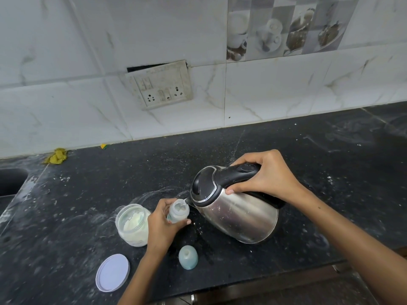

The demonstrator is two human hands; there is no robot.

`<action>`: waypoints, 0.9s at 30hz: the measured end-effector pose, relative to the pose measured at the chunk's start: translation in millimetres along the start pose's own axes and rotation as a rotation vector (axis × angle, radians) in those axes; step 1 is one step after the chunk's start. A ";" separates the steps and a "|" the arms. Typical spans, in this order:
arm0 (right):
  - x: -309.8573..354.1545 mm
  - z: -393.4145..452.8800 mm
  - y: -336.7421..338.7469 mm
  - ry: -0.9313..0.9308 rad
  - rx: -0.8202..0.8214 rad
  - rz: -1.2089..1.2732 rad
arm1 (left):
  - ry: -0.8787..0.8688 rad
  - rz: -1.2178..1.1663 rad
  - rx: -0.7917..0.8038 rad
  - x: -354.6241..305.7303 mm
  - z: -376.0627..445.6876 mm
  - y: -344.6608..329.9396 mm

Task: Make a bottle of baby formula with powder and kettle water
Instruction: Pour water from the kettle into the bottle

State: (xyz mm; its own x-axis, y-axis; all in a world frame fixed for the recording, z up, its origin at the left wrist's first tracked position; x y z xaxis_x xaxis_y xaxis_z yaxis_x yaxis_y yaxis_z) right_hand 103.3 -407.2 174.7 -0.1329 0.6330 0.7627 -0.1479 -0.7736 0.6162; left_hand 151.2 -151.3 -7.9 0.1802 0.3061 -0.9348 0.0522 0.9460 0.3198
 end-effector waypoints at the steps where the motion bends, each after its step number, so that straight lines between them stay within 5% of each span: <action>1: 0.2 0.0 -0.2 -0.002 0.001 -0.002 | 0.001 -0.005 -0.001 -0.1 -0.2 0.0; 27: 6.9 7.8 -14.0 0.006 0.050 -0.083 | 0.030 -0.008 -0.040 -3.1 -2.7 4.1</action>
State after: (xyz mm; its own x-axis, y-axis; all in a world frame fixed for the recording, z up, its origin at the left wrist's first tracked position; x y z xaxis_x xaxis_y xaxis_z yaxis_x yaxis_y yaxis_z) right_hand 112.1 -392.3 172.8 -0.1278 0.6948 0.7077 -0.1096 -0.7191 0.6862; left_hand 148.2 -148.1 -4.1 0.1504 0.3013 -0.9416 0.0140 0.9517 0.3067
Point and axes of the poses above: each hand's wrist, its own z-axis towards the middle knuckle, its own y-axis out of the back of the hand, x = y × z, the point moved 10 cm from there along z, towards the middle knuckle, and after that the axes turned 5 degrees about -y, right-handed, at the moved point
